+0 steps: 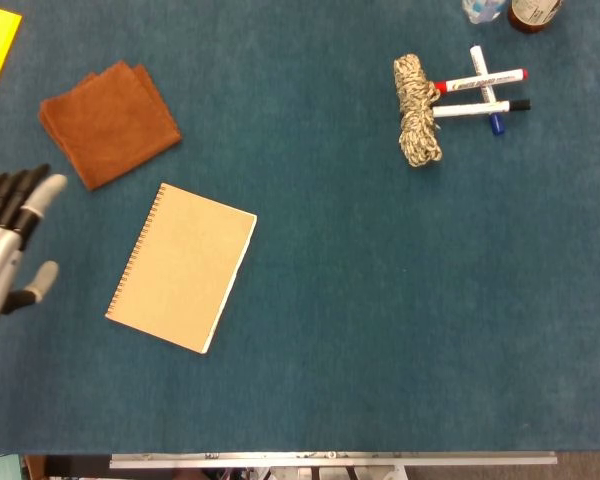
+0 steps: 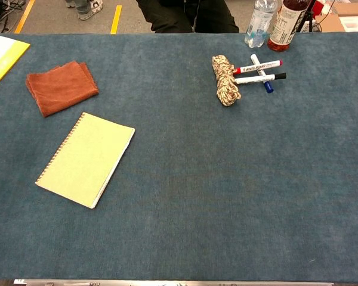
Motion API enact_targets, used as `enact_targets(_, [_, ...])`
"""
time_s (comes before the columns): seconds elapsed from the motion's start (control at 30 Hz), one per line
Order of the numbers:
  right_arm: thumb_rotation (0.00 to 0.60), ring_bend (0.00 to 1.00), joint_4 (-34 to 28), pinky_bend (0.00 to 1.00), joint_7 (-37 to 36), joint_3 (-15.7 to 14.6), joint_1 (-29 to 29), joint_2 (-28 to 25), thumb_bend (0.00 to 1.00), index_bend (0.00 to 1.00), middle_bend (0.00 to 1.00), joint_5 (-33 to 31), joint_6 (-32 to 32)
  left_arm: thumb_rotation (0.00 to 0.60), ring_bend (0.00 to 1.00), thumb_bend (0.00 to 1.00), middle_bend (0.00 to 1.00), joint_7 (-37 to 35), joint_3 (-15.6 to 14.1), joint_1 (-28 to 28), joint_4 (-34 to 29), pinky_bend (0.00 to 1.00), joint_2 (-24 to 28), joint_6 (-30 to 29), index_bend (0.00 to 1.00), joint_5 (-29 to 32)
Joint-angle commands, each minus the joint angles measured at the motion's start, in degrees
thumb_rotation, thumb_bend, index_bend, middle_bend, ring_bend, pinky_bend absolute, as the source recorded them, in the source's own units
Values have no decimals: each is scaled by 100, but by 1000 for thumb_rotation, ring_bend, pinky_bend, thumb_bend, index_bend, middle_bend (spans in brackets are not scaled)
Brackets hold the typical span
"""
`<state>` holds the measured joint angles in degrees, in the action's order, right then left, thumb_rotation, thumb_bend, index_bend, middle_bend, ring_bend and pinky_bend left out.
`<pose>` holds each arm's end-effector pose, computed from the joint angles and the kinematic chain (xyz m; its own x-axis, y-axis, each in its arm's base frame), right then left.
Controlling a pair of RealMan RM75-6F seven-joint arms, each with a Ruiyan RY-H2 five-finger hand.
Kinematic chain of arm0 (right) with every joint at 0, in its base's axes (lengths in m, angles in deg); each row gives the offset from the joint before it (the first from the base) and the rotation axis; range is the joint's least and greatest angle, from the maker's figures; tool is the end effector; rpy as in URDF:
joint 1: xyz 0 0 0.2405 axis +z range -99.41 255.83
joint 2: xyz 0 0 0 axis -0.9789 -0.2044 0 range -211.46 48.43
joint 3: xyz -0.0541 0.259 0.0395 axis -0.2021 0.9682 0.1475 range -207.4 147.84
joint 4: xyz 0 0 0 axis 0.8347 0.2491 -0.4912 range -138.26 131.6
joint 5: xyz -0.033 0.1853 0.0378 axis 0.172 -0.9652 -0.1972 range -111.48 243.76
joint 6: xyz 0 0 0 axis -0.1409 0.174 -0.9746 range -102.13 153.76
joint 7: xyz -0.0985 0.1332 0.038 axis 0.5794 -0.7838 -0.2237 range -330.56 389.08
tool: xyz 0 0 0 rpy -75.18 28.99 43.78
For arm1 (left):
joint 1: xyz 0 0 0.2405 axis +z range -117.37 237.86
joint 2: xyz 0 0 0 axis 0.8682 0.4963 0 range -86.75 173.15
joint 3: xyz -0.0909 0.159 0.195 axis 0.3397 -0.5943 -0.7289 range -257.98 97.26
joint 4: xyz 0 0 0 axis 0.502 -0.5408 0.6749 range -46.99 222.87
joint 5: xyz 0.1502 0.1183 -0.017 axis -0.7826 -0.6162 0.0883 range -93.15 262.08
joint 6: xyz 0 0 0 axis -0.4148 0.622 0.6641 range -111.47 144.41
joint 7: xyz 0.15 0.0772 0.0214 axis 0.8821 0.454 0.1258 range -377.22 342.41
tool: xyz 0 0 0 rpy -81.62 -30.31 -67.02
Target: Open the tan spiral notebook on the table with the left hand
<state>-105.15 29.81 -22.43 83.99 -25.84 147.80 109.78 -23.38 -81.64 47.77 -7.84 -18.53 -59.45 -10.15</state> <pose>-0.2899 -0.2231 0.2260 0.3746 0.0578 0.9254 -0.9272 0.0249 0.3738 -0.2725 0.2233 0.1434 0.3400 0.2020 0.9185 0.9236 -0.2559 -0.2856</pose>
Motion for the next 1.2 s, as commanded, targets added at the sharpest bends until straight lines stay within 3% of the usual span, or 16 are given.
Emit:
enact_targets(0.03, [600, 151, -3, 280, 45, 17, 14, 16, 185, 258, 242, -62, -28, 600, 0, 327, 0, -157, -72, -218, 15, 0, 3, 213, 0, -227])
enact_targets(0.4, [600, 151, 27, 280, 47, 29, 80, 32, 186, 258, 242, -135, -148, 600, 0, 320, 0, -264, -348, -890, 62, 0, -91, 792, 0, -1069])
enact_targets(0.67, [600, 151, 121, 280, -111, -42, 45, 37, 186, 259, 242, -77, -163, 600, 0, 319, 7, 81, -449, -1043, -8, 0, -307, 1198, 3, -879])
enact_targets(0.77, [600, 151, 153, 280, -185, -69, 19, 25, 185, 258, 242, -41, -144, 600, 6, 313, 70, 42, -421, -1086, -75, 0, -372, 1354, 67, -619])
enact_targets(0.9, [600, 151, 190, 280, -269, -103, -7, 26, 186, 258, 242, 9, -126, 600, 126, 264, 202, -77, -333, -1146, -114, 0, -474, 1450, 167, -332])
enact_targets(1.0, [600, 151, 225, 280, -330, -122, -33, 23, 186, 259, 242, 28, -103, 540, 158, 248, 281, -132, -324, -1200, -150, 0, -477, 1568, 212, -173])
enact_targets(1.07, [600, 151, 247, 280, -368, -127, -53, 18, 186, 259, 242, 32, -80, 501, 162, 246, 281, -62, -377, -1250, -155, 0, -407, 1702, 229, -131])
enact_targets(1.2, [600, 151, 279, 280, -402, -139, -68, 13, 186, 259, 242, 36, -78, 600, 151, 246, 191, 214, -565, -1247, -73, 0, -330, 1739, 168, -301])
